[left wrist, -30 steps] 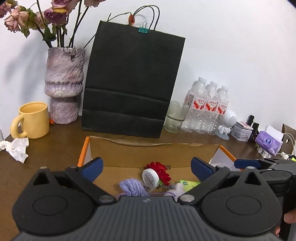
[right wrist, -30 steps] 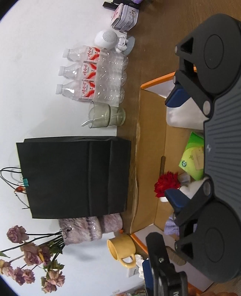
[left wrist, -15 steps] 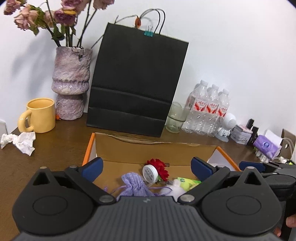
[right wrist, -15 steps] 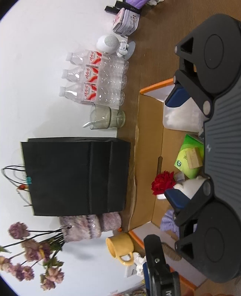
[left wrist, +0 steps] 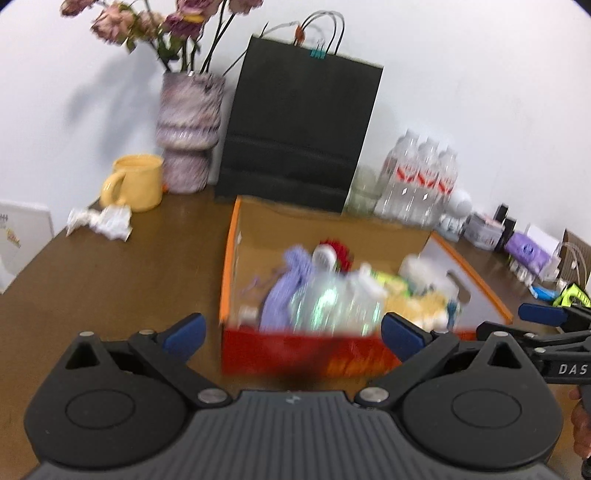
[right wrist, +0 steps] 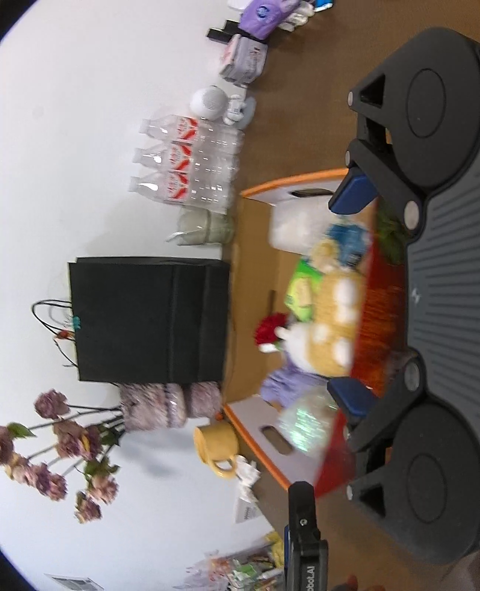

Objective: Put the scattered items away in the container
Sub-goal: 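Grasp the black-blue item with the left tool while the right tool grasps the white round object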

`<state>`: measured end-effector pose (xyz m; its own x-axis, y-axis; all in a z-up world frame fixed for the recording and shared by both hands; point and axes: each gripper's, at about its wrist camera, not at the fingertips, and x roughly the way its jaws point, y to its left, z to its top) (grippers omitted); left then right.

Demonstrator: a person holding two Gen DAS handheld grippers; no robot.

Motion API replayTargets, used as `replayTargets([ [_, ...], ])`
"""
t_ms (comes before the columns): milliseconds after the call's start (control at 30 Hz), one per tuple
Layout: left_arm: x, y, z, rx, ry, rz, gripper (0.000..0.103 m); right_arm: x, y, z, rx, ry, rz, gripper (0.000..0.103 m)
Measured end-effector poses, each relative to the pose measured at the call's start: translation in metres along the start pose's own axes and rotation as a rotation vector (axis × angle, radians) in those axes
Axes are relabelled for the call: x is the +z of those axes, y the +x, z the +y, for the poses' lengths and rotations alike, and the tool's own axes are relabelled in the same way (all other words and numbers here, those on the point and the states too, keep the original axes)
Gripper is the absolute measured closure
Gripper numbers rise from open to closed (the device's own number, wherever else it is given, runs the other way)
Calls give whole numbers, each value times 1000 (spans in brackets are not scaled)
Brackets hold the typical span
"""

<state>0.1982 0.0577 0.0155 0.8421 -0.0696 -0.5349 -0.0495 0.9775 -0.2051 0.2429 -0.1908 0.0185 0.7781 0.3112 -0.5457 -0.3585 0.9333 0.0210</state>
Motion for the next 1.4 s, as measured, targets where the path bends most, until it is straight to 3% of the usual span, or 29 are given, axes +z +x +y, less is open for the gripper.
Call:
replayTargets([
  [200,-36,3,6,28,-22,90,2,-34,5,18,19,-6,63,9],
  [500,-63,17,-9,12,7,146,35,-66,25,48,13,-31,113,20],
  [667,-63,22,-19,44,31,138,44,-66,33,57,28,-35,127,36],
  [733,-64,23,-23,66,62,134,63,-66,34,58,34,-29,128,46],
  [800,-67,23,-28,81,106,126,80,-65,34,58,37,-29,127,63],
  [833,-68,23,-29,82,121,122,88,-65,33,58,40,-33,127,77],
  [867,-69,23,-30,82,133,117,91,-65,32,58,36,-35,126,78],
  [1400,-72,14,-29,41,139,88,93,-64,19,51,39,-26,100,79],
])
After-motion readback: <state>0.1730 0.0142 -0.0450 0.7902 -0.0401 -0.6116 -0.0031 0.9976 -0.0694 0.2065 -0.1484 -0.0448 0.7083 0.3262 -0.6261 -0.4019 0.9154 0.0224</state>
